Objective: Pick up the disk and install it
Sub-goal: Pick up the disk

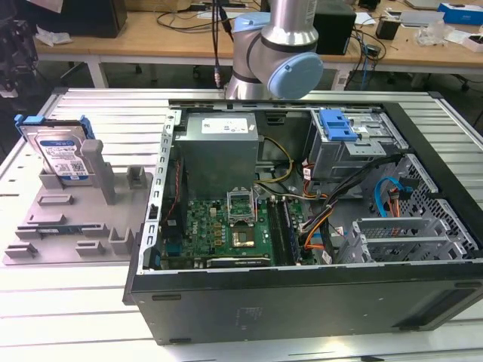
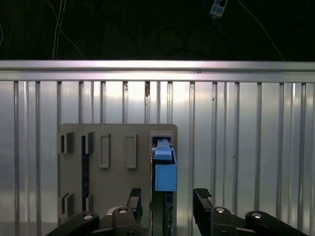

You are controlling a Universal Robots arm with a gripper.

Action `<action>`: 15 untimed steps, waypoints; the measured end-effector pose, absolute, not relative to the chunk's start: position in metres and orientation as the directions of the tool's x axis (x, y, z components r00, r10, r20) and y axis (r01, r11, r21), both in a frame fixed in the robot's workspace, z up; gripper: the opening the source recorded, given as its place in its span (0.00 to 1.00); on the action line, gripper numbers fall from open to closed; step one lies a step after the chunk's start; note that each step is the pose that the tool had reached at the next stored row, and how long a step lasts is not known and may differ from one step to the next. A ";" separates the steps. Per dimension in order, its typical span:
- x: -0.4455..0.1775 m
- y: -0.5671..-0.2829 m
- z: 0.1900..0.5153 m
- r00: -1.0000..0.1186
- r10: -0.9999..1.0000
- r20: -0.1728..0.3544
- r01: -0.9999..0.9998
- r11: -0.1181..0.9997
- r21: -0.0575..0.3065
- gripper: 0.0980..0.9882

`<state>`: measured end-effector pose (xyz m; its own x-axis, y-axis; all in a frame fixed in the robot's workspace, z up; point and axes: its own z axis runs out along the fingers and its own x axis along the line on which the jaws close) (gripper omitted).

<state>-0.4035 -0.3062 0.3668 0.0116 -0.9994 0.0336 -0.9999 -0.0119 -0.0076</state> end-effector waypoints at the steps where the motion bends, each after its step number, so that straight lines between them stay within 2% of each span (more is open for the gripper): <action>1: -0.403 -0.306 0.366 0.012 -0.999 0.034 -1.000 -0.012 -0.007 0.50; 15: -0.405 -0.306 0.351 0.012 -0.999 0.034 -1.000 -0.012 -0.007 0.50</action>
<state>-0.4045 -0.3062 0.3511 0.0116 -0.9994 0.0337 -0.9999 -0.0118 -0.0070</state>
